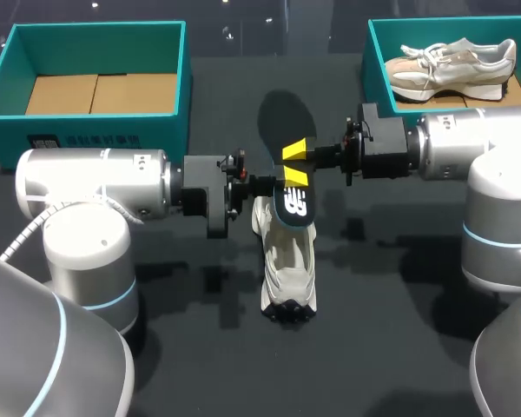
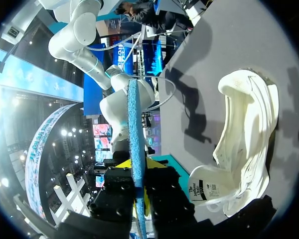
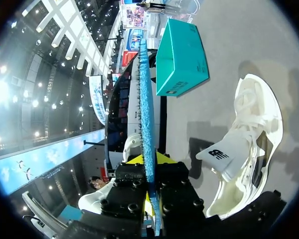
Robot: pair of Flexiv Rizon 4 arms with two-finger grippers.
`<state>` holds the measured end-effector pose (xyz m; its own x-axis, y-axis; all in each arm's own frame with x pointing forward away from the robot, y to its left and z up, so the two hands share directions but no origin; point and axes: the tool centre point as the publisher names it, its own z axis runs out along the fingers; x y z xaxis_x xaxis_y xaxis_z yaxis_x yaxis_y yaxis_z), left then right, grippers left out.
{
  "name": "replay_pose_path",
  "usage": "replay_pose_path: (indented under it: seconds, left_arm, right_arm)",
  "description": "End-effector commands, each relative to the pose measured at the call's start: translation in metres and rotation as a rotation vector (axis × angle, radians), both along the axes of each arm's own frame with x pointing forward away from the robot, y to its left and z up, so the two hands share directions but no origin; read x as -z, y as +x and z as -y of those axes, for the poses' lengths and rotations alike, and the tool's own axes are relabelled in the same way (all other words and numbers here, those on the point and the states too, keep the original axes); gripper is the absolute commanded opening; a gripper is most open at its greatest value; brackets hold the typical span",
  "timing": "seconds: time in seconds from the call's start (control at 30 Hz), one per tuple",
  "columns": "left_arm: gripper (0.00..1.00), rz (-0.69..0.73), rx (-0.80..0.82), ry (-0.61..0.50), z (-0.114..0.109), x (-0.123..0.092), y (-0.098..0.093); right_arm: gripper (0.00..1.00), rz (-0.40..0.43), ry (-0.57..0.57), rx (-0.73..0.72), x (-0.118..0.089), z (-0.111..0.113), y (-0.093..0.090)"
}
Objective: Take the shoe out of the shoebox, open the shoe tongue, remove and reinsert the insole, then place the shoe into the shoebox
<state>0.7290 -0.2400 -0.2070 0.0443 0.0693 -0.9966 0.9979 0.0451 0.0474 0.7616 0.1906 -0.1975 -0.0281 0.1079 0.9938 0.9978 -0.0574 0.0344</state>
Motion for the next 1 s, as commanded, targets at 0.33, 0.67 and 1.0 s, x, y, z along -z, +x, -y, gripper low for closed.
replay_pose_path:
  seconds: [0.33, 0.67, 1.0]
  left_arm:
    - [1.00, -0.032, -0.005, 0.042, -0.041, -0.023, 0.001]
    - [1.00, 0.008, -0.009, 0.149, -0.083, -0.037, 0.020]
    - [1.00, 0.008, -0.009, 0.149, -0.083, -0.037, 0.020]
  right_arm:
    - [0.00, -0.027, -0.007, 0.008, 0.006, 0.007, -0.004]
    - [0.00, -0.038, -0.022, 0.018, 0.011, 0.007, -0.004]
    - [0.00, -0.038, -0.022, 0.018, 0.011, 0.007, -0.004]
